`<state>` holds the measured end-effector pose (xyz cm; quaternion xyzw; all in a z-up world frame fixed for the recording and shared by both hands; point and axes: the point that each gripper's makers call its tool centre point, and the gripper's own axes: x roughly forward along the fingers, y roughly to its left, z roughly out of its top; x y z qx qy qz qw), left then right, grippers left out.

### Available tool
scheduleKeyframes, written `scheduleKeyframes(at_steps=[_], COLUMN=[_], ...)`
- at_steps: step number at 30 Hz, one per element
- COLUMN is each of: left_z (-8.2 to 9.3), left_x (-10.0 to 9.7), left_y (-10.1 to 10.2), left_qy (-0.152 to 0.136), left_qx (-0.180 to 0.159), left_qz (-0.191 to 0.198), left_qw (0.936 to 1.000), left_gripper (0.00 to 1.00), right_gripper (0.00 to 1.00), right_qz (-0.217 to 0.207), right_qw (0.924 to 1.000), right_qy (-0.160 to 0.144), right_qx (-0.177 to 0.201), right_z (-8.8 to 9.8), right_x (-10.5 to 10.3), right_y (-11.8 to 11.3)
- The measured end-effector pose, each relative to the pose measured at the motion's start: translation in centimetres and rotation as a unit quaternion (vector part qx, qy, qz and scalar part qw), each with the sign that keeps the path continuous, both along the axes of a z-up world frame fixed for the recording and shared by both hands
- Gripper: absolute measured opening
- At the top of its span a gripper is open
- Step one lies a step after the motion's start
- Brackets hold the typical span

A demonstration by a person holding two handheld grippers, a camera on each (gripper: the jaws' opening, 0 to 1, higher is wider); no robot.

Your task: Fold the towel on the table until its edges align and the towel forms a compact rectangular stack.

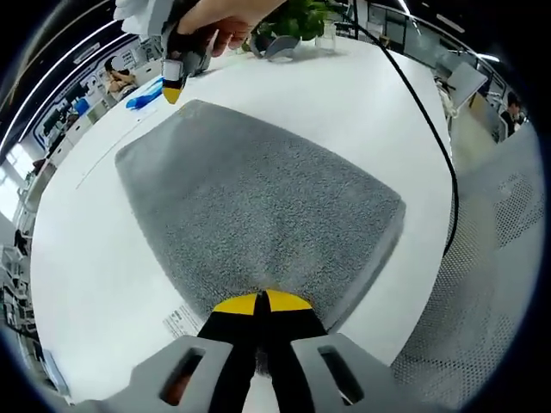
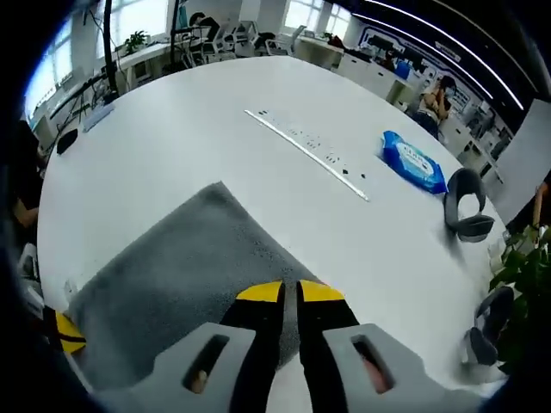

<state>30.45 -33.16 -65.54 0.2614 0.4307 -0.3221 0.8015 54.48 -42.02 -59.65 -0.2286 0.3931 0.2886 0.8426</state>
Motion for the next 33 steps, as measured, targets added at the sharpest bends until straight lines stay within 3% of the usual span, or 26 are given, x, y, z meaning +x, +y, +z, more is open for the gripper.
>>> scheduleKeyframes(at_steps=[5,9,11,14,15,18,21,28,30,33], left_z=[0.2,0.8,1.8,4.4,4.9,6.2,6.0,5.2,4.8,4.3], left_x=[0.0,-0.1,0.0,0.3,0.3,-0.2,-0.1,-1.6,-2.0,-2.4], left_y=[0.2,0.3,0.2,-0.2,0.0,-0.4,0.6,-0.4,-0.7,-1.0], left_qy=[0.0,0.033,0.042,0.017,0.006,-0.039,-0.08,-0.075,-0.074,-0.06], left_qx=[-0.028,-0.058,-0.079,-0.139,-0.142,-0.146,-0.106,-0.127,-0.119,-0.125], left_qz=[0.017,0.041,0.037,0.026,0.019,-0.056,-0.076,-0.098,-0.115,-0.121], left_qw=[0.9995,0.9969,0.9953,0.9898,0.9896,0.9869,0.9882,0.9842,0.9834,0.9829], left_gripper=[0.02,0.01,0.01,0.02,0.02,0.01,0.01,0.09,0.12,0.14], right_gripper=[0.03,0.03,0.03,0.03,0.03,0.04,0.05,0.1,0.15,0.23], right_qz=[0.008,0.004,-0.003,-0.011,-0.01,-0.002,0.009,0.064,0.089,0.091], right_qw=[0.9991,0.9963,0.9936,0.9907,0.9901,0.988,0.9863,0.9856,0.9778,0.9739], right_qy=[-0.013,-0.013,-0.016,-0.021,-0.021,-0.019,-0.015,-0.001,0.009,0.033], right_qx=[0.039,0.084,0.112,0.134,0.138,0.154,0.164,0.157,0.19,0.206], right_z=[1.5,2.4,3.2,3.7,3.7,3.6,3.3,1.7,1.6,0.7], right_x=[-3.6,-5.6,-7.1,-9.4,-10.1,-13.4,-16.3,-22.5,-24.1,-25.7], right_y=[0.0,-0.6,-1.1,-2.1,-2.4,-2.6,-2.3,-0.5,0.9,1.6])
